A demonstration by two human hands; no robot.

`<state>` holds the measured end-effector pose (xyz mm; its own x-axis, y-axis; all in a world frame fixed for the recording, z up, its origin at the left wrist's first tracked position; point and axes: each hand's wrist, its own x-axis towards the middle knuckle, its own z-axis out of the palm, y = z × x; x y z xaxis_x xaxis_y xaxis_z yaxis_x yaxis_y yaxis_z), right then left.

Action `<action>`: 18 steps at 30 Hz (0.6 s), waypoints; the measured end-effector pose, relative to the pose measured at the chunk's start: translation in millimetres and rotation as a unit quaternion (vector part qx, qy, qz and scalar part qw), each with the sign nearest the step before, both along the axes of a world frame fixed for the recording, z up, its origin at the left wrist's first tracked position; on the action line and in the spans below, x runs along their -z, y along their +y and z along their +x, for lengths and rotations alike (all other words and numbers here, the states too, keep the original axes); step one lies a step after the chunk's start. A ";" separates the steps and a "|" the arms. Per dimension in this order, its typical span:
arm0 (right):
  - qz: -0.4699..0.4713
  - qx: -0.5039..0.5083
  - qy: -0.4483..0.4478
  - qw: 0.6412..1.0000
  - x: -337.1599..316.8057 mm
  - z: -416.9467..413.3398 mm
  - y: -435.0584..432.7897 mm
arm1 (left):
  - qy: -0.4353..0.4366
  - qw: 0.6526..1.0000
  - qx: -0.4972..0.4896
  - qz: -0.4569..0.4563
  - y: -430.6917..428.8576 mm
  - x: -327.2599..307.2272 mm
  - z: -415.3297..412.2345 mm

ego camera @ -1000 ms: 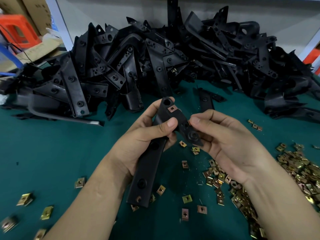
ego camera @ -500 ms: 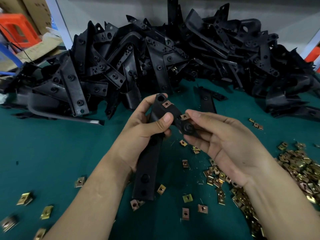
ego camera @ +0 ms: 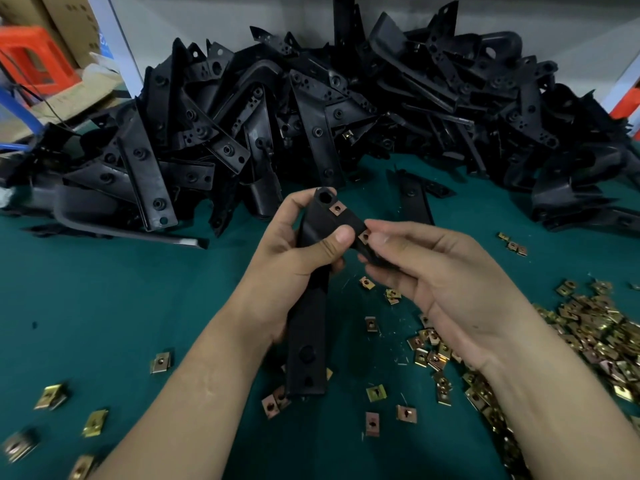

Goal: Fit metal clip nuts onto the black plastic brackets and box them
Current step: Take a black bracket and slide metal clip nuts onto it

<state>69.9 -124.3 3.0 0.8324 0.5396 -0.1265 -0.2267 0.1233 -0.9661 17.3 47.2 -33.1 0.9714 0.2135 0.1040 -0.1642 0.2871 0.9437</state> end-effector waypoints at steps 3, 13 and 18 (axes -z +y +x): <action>-0.055 0.058 -0.124 0.989 4.1 -1.3 2.1 | -0.002 1.000 0.007 -0.020 -4.3 1.4 0.7; -0.164 0.041 -0.316 0.934 3.0 3.1 5.8 | 0.013 0.998 -0.017 -0.064 -5.5 -6.2 -2.8; -0.250 0.000 -0.346 0.905 -20.2 7.7 10.1 | -0.012 0.997 -0.075 0.003 -11.5 -17.8 -4.7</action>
